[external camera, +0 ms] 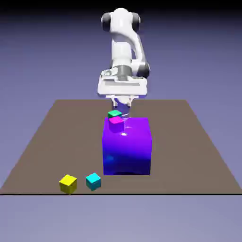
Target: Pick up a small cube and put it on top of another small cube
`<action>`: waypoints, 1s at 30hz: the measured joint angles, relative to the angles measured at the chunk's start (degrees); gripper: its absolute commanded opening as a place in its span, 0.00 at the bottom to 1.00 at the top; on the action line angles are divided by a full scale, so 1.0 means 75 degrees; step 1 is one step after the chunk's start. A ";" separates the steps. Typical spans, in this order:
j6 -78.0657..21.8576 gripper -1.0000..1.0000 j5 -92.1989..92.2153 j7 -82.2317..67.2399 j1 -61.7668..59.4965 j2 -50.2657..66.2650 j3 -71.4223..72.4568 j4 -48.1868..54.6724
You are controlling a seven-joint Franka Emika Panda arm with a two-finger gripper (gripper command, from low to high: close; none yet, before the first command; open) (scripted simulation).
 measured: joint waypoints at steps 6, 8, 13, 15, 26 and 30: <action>-0.1028 0.50 0.0200 0.0977 -0.0622 0.1661 0.0120 0.1049; -0.1371 0.50 0.0267 0.1302 -0.0829 0.2215 0.0160 0.1399; -0.2227 0.50 0.0434 0.2116 -0.1388 0.3599 0.0260 0.2273; -0.2570 0.50 0.0501 0.2442 -0.1578 0.4153 0.0300 0.2623; -0.4315 0.50 0.0841 0.4100 -0.2609 0.6974 0.0503 0.4405; -0.3514 0.50 0.0874 0.4060 -0.2571 0.7803 0.0527 0.4435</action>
